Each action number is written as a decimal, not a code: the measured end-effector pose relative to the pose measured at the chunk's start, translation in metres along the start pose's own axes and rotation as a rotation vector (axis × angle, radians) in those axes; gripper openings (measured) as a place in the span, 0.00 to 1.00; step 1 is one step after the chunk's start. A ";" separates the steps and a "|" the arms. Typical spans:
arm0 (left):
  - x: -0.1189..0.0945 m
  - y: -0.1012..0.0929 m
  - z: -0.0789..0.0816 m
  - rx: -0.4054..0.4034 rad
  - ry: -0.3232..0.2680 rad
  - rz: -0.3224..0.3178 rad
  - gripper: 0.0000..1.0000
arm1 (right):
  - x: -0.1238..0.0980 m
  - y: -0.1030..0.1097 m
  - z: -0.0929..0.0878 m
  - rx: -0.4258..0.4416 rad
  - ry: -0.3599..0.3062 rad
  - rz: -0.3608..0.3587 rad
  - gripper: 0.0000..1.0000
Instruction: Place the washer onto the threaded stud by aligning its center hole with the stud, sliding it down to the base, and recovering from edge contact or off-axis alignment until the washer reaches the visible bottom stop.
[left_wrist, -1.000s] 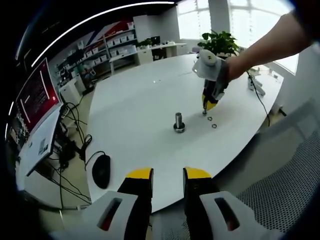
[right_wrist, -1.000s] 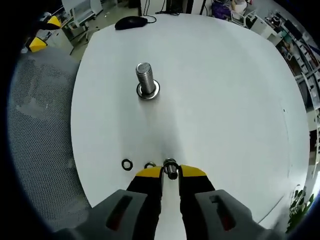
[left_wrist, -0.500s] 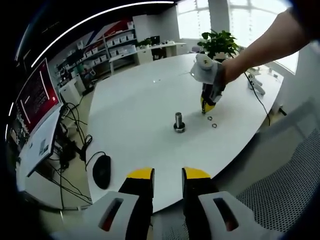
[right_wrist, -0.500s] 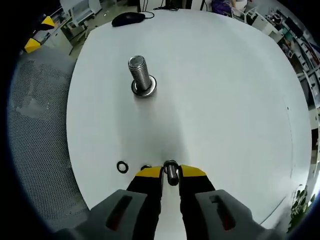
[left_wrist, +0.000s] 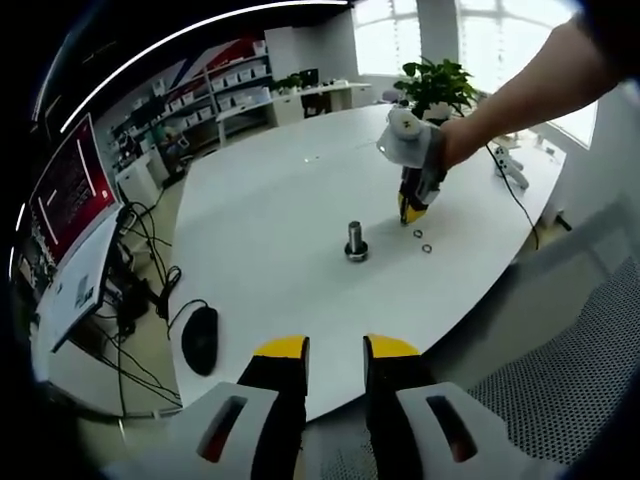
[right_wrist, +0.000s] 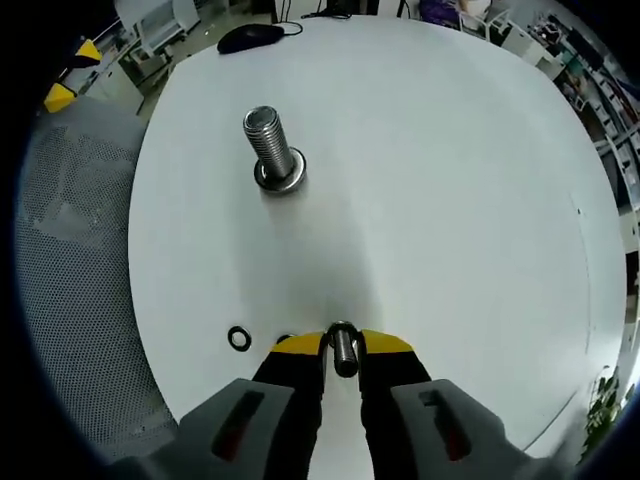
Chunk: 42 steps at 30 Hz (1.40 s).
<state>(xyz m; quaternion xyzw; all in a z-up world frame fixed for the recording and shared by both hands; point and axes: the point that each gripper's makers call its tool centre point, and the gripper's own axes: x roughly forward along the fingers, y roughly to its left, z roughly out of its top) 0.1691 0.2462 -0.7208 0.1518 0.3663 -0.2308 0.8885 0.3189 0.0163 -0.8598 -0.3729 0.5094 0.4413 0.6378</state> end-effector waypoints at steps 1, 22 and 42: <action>0.000 0.000 0.000 -0.001 0.000 0.001 0.19 | 0.000 0.000 0.000 0.005 -0.001 0.004 0.15; -0.001 0.001 0.001 0.003 -0.007 0.004 0.19 | -0.009 0.012 -0.023 0.068 -0.031 -0.009 0.21; -0.001 0.000 0.003 0.012 -0.019 -0.003 0.19 | 0.003 0.033 -0.014 0.092 -0.029 0.018 0.21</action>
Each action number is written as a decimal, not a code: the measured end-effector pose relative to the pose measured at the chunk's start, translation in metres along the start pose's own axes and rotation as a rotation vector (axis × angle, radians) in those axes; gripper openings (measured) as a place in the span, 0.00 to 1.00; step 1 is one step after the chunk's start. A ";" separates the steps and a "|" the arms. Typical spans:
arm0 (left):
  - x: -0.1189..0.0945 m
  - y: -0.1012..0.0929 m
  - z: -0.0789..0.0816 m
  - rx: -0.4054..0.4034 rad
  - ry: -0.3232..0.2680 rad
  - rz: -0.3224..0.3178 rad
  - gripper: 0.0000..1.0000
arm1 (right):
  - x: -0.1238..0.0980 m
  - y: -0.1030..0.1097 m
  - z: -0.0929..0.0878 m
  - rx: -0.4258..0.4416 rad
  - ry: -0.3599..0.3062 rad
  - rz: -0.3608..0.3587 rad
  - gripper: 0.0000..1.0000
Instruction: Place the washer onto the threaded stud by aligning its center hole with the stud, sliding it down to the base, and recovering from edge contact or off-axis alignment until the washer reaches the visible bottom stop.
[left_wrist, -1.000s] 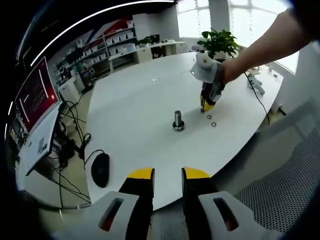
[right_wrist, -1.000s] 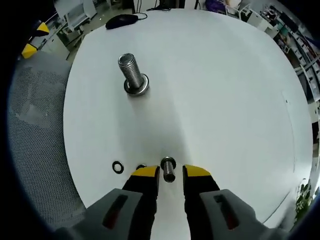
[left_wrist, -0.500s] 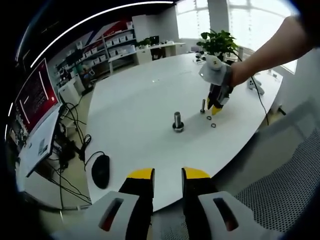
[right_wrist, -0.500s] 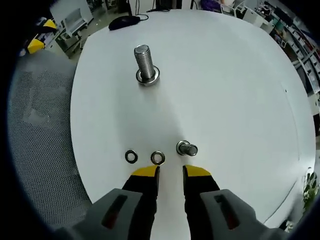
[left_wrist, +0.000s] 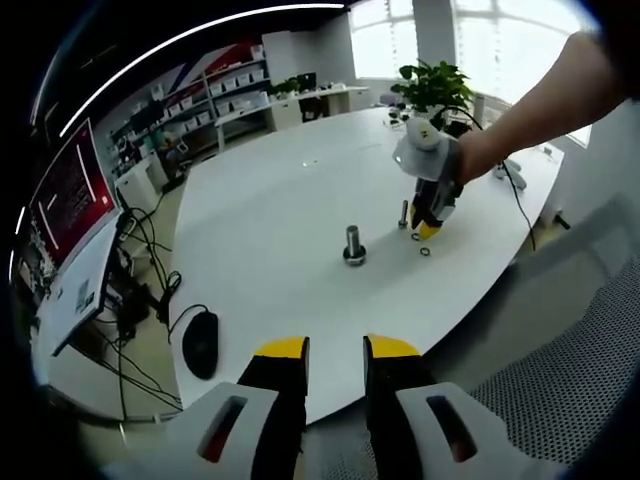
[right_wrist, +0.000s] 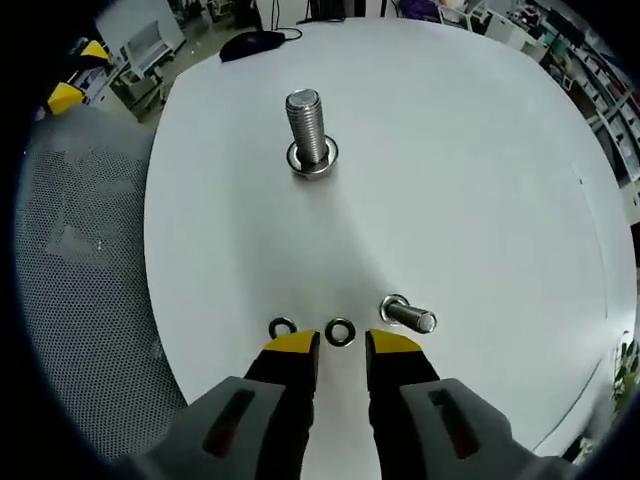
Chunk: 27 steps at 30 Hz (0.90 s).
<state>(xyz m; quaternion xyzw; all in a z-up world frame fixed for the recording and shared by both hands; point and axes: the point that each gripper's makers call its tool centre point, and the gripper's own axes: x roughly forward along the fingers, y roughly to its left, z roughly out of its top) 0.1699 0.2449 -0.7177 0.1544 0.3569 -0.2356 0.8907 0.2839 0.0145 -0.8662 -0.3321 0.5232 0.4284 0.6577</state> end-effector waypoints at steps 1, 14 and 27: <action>0.000 0.000 0.000 0.000 0.000 -0.001 0.19 | 0.001 0.000 -0.001 0.000 0.006 0.000 0.21; 0.000 -0.001 0.000 -0.003 0.000 -0.006 0.19 | 0.002 -0.003 -0.003 -0.042 0.025 -0.016 0.18; 0.000 -0.001 0.001 -0.003 -0.002 -0.007 0.19 | 0.003 -0.001 0.000 -0.059 0.045 -0.013 0.18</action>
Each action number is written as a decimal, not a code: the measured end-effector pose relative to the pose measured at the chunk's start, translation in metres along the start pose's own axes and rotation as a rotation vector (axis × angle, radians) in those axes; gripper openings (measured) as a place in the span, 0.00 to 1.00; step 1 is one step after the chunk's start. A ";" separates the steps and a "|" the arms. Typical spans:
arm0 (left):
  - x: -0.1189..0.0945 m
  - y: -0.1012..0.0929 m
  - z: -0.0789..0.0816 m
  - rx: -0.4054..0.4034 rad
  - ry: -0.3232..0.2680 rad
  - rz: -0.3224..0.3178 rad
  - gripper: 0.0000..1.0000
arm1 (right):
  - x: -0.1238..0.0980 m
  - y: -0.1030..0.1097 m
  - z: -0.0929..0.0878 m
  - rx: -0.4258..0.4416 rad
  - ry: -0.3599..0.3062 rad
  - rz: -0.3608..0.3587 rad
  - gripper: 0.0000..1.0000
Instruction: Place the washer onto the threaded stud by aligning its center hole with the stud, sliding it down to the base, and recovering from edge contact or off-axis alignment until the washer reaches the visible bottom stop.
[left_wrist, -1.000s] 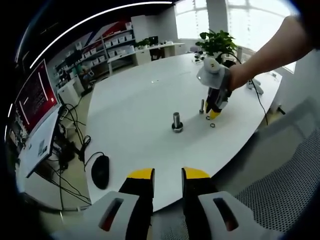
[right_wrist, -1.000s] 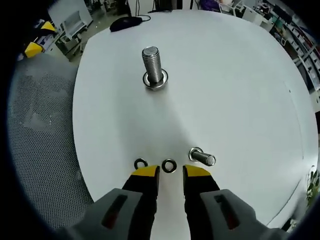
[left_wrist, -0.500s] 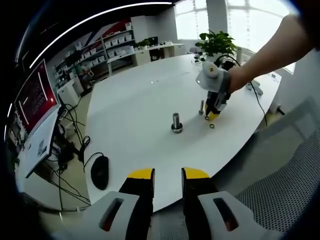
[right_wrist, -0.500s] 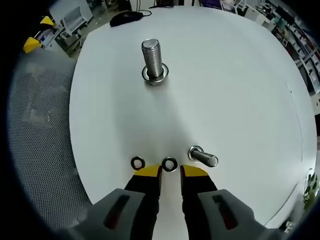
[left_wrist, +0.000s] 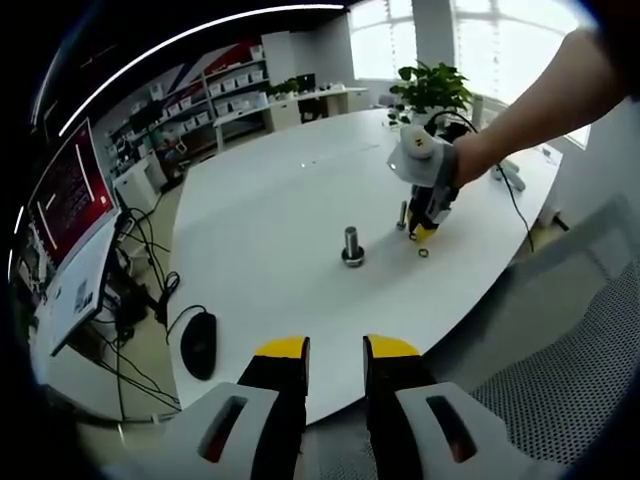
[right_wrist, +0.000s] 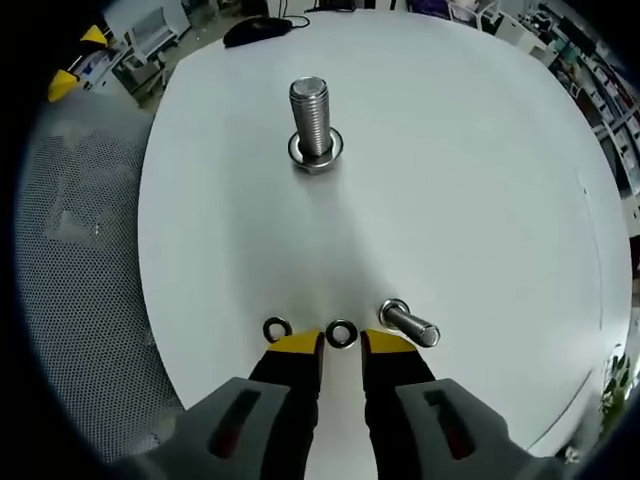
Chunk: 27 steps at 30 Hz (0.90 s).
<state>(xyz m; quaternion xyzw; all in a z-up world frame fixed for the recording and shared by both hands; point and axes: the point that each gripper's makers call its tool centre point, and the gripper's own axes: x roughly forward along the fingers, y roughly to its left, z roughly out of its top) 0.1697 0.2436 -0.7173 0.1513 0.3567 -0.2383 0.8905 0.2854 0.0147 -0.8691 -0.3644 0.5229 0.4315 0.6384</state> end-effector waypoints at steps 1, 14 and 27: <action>0.000 0.000 0.000 0.000 0.001 0.000 0.19 | 0.000 0.000 0.000 -0.003 0.002 0.000 0.18; 0.000 0.000 -0.001 0.003 0.003 -0.001 0.19 | 0.000 0.001 0.001 -0.010 0.034 -0.001 0.18; 0.001 0.001 -0.001 -0.003 0.005 0.005 0.19 | 0.001 0.000 0.001 -0.008 0.057 -0.011 0.16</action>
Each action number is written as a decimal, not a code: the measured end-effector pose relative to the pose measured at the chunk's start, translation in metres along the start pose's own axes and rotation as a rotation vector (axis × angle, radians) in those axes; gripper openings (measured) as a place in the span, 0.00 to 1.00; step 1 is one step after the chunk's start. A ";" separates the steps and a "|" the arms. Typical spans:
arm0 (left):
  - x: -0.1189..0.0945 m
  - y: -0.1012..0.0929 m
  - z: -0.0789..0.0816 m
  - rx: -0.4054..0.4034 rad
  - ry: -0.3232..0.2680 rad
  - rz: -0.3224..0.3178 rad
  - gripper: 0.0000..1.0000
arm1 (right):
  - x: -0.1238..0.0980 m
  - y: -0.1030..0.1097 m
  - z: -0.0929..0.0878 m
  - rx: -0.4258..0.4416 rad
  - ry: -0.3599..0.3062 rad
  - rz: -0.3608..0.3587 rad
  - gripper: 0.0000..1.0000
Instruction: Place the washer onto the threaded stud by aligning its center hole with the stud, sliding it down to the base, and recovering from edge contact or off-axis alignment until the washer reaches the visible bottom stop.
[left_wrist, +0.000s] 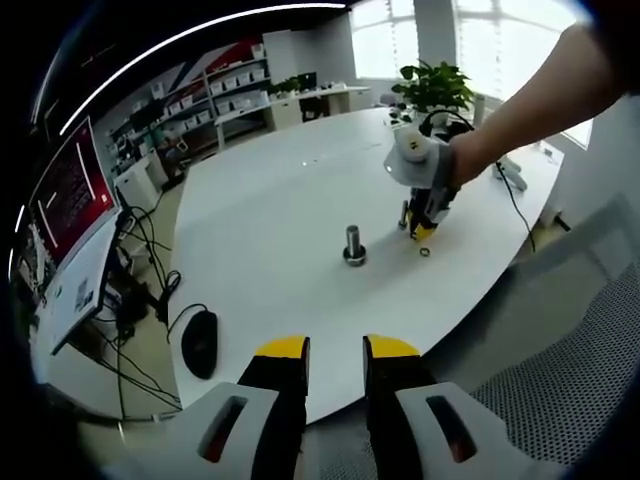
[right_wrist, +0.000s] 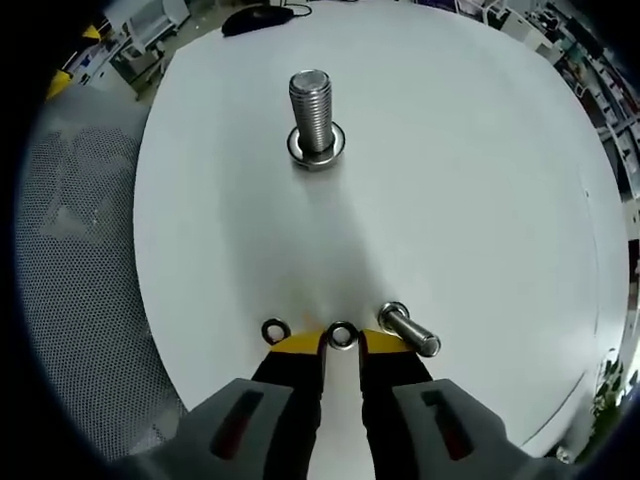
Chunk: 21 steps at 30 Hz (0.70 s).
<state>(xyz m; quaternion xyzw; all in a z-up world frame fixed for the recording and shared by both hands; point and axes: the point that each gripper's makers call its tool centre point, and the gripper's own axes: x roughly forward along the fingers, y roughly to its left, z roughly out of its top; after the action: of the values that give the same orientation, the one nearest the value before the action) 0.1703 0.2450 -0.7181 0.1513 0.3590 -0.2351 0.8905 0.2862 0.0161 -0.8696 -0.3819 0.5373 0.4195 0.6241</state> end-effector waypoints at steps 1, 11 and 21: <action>0.000 0.000 0.000 0.001 0.001 0.000 0.19 | 0.001 0.000 0.000 -0.001 0.009 -0.003 0.16; 0.000 0.001 0.000 0.002 0.003 0.004 0.19 | 0.000 0.000 0.000 0.017 0.043 -0.029 0.15; 0.000 0.000 0.000 0.007 0.002 0.006 0.19 | 0.000 0.000 -0.001 0.033 0.027 -0.034 0.15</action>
<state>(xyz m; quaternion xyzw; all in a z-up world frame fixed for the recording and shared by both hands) 0.1703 0.2454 -0.7182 0.1555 0.3587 -0.2336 0.8902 0.2861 0.0153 -0.8701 -0.3863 0.5460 0.3949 0.6299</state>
